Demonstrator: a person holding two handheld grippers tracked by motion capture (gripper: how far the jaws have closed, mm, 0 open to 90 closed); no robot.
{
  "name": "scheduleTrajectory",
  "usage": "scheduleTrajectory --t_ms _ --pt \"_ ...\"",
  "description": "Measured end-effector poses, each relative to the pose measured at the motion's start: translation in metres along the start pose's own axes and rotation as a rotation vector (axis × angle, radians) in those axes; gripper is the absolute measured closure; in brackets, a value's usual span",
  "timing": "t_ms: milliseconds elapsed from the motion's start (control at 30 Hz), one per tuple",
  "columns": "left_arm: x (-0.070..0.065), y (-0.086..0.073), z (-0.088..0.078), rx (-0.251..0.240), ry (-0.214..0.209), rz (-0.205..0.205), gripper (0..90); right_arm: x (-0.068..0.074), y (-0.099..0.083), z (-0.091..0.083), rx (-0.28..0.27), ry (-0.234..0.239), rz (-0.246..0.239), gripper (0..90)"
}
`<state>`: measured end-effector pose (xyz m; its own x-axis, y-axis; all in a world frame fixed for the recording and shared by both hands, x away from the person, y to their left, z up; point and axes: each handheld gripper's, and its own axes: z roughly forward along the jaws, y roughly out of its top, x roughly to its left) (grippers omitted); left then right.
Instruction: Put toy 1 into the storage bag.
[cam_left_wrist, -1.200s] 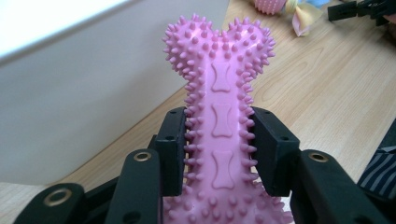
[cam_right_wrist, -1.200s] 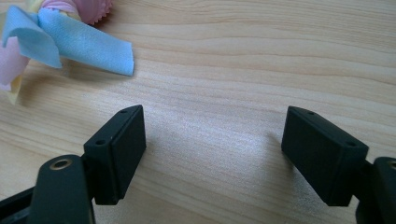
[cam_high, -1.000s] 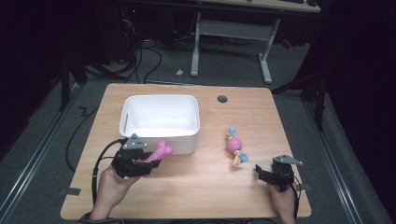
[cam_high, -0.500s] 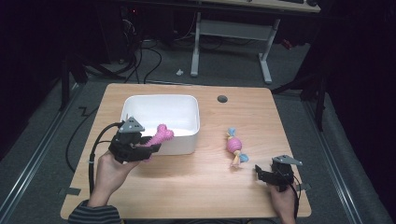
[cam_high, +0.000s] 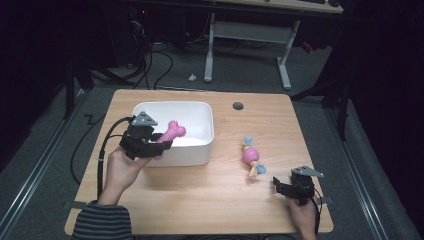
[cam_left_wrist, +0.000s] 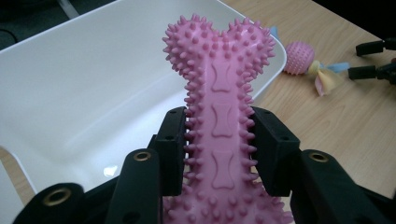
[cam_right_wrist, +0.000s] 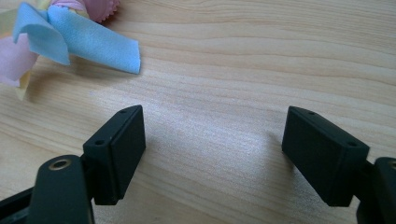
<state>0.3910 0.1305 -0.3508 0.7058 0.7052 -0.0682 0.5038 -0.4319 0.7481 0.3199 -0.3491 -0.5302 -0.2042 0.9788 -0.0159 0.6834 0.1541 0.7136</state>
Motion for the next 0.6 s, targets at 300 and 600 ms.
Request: scheduleTrajectory --t_ms 300,600 --pt "0.015 0.01 0.009 0.003 0.037 -0.013 58.6 0.0 0.0 0.0 -0.002 0.004 -0.005 21.5" --pt "0.026 0.016 0.019 0.019 0.079 -0.012 58.4 0.0 0.0 0.0 -0.002 0.004 -0.005 21.5"
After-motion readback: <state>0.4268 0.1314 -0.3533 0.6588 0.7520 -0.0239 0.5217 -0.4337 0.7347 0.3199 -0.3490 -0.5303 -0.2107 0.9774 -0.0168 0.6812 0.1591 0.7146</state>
